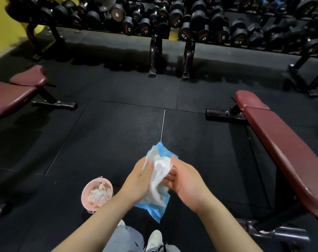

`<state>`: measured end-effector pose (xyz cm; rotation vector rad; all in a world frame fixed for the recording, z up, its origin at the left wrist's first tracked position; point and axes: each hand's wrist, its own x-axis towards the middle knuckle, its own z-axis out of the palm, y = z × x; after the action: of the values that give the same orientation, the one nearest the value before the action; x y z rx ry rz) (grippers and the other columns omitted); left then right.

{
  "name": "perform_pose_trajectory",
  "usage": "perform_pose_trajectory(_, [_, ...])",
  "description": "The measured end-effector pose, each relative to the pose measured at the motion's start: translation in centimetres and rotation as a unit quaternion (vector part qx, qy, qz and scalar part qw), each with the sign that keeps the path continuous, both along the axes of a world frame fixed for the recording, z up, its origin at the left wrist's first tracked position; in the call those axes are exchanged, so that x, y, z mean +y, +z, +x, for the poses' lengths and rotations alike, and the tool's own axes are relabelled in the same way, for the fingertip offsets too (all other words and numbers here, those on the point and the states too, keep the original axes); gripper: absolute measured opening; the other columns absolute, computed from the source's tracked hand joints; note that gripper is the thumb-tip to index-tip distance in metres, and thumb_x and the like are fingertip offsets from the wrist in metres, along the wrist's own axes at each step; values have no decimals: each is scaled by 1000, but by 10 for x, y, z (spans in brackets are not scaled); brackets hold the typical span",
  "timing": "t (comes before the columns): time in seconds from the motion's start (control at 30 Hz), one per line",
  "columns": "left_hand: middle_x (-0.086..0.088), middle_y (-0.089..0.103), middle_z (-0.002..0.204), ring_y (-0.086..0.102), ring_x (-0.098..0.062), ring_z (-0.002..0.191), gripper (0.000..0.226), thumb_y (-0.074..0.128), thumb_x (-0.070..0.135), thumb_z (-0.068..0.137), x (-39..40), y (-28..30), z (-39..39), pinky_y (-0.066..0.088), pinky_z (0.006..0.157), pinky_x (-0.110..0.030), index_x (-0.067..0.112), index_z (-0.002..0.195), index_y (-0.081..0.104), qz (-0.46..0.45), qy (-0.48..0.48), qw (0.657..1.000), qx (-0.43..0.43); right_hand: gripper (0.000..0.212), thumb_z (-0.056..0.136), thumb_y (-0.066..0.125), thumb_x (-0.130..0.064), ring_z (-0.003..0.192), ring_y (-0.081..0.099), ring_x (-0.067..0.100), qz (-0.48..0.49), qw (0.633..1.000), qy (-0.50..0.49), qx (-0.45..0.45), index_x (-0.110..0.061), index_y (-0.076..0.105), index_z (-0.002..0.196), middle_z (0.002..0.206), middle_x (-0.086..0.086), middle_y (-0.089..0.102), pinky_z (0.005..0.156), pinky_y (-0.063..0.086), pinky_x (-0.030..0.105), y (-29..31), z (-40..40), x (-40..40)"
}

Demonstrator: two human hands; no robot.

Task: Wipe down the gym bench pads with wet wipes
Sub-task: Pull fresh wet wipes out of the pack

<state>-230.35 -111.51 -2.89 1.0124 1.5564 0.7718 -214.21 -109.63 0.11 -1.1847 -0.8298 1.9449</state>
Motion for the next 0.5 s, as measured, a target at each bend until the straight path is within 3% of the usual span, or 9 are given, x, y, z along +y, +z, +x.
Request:
perform_pose_trajectory(0.1, [19, 69, 103, 65, 4, 94, 29, 35, 52, 100, 1, -3, 0, 45, 77, -18, 43, 107, 61, -14, 20, 1000, -6, 31, 97, 47, -25, 107, 68, 28, 24, 999, 18, -31, -11, 72, 110, 111, 13, 72, 91, 56, 38, 1, -8, -1])
perform_pose_trajectory(0.23, [24, 68, 97, 64, 11, 86, 36, 33, 67, 87, 3, 0, 0, 46, 72, -18, 49, 105, 59, -17, 34, 999, -3, 26, 93, 50, -16, 103, 70, 27, 51, 997, 28, -50, -15, 75, 102, 104, 10, 74, 86, 56, 35, 1, -9, -1])
perform_pose_trajectory(0.33, [23, 67, 98, 65, 6, 87, 41, 32, 72, 86, 3, 2, -1, 45, 71, -17, 48, 110, 56, -14, 31, 999, 4, 27, 92, 54, -15, 105, 69, 25, 112, 990, 68, -56, -16, 72, 111, 109, 7, 73, 90, 56, 37, 0, -8, -4])
perform_pose_trajectory(0.43, [28, 66, 98, 65, 8, 91, 43, 35, 74, 83, 1, 3, -1, 47, 75, -19, 48, 111, 55, -8, 19, 1000, -13, 18, 85, 66, -26, 97, 71, 12, 132, 976, 67, -159, -30, 72, 102, 101, -5, 74, 84, 58, 29, -3, -14, -6])
perform_pose_trajectory(0.5, [26, 67, 101, 65, 5, 94, 36, 36, 68, 88, 0, 2, -1, 48, 80, -22, 49, 112, 54, -9, 16, 1000, -23, 11, 84, 66, -29, 89, 70, 8, 135, 960, 56, -240, -29, 70, 95, 92, -10, 73, 77, 58, 24, -8, -16, -5])
